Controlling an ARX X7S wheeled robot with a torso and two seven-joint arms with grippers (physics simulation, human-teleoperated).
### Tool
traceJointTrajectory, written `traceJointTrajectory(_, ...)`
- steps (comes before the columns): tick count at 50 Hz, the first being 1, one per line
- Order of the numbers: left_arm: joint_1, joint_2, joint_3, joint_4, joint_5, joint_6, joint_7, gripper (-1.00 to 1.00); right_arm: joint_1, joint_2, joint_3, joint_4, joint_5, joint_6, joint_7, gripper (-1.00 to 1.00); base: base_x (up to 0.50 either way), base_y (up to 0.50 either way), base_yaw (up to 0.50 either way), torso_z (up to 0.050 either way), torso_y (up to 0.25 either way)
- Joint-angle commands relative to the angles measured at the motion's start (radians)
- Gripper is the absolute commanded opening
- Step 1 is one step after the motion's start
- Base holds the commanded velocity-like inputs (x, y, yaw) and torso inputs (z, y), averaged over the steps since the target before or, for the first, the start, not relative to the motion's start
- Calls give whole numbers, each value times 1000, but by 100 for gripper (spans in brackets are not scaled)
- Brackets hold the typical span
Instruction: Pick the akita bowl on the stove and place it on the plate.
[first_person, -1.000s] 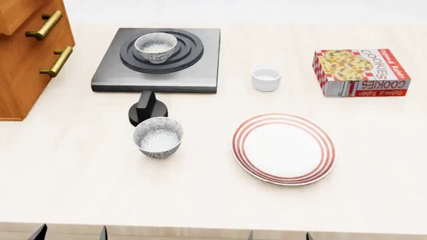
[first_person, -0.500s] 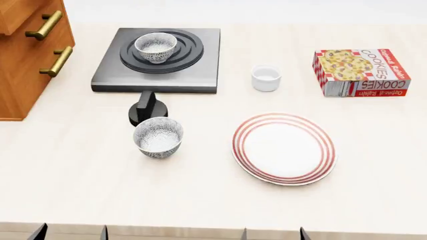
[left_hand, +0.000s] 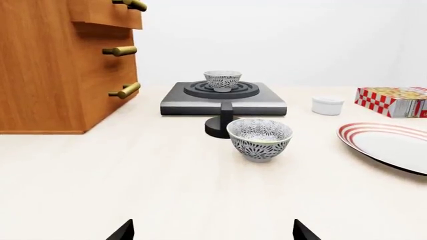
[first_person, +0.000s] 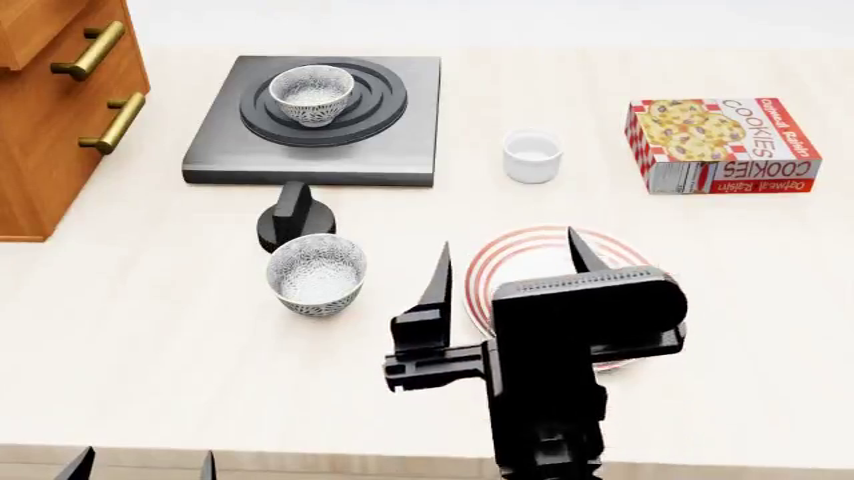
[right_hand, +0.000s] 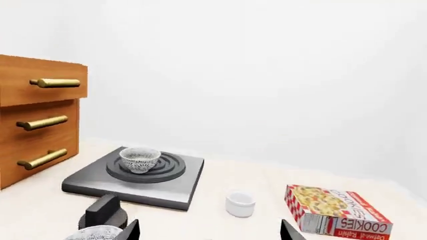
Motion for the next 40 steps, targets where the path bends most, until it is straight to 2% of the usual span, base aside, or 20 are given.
traceJointTrajectory(1, -3, -11, 13, -3, -11, 4, -12, 100, 300, 22, 12, -49, -1, 254, 0, 100, 0, 0, 0, 0, 0)
traceJointTrajectory(9, -2, -17, 21, -2, -16, 3, -20, 100, 403, 67, 89, -167, 50, 459, -32, 100, 0, 0, 0, 0, 0)
traceJointTrajectory(16, -3, -22, 28, -12, -20, 12, -25, 100, 394, 132, 134, -299, 84, 557, -74, 100, 0, 0, 0, 0, 0)
traceJointTrajectory(26, -3, -30, 38, -5, -24, 3, -35, 100, 268, 160, 208, -368, 87, 519, -65, 100, 0, 0, 0, 0, 0)
traceJointTrajectory(40, -5, -38, 44, -4, -37, 4, -48, 100, 212, 190, 172, -360, 63, 460, -57, 100, 0, 0, 0, 0, 0)
